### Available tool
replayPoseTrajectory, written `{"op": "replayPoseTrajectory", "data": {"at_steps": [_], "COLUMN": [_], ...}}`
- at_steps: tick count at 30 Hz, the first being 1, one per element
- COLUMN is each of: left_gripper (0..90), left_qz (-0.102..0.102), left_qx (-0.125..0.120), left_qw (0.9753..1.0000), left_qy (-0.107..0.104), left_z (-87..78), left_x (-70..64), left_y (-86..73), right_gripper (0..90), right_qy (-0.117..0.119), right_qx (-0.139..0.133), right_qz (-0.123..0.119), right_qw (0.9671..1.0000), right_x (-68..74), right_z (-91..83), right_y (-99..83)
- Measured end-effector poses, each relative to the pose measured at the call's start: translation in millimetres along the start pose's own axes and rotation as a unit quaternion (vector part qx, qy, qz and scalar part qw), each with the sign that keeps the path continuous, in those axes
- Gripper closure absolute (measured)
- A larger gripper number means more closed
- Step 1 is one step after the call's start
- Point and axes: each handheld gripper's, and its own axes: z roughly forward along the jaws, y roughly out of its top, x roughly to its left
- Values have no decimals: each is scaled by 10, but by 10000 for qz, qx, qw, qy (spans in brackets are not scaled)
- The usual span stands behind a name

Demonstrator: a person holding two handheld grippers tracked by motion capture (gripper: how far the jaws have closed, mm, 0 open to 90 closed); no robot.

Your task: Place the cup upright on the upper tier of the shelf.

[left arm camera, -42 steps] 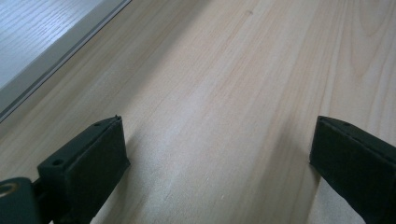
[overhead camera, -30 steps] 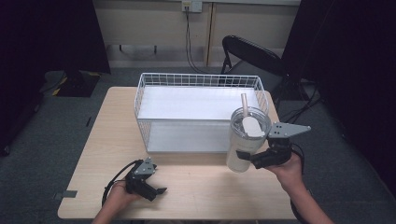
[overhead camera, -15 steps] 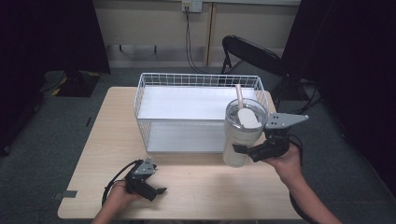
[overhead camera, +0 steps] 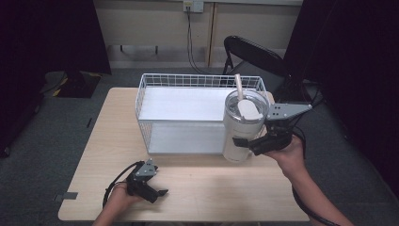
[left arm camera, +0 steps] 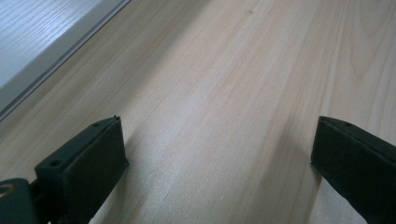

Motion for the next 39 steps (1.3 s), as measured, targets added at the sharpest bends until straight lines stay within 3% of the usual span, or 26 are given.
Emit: {"op": "replayPoseTrajectory", "data": {"at_steps": [39], "left_gripper": [16], "left_qz": [-1], "left_qx": [-3], "left_qw": [10000], "left_qy": [1], "left_z": [3], "left_x": [-3], "left_y": [2], "right_gripper": [100], "right_qy": [-5], "right_qx": [11], "right_qz": [176], "right_qw": [9998], "right_x": [-177], "right_z": [21], "right_y": [539]}}
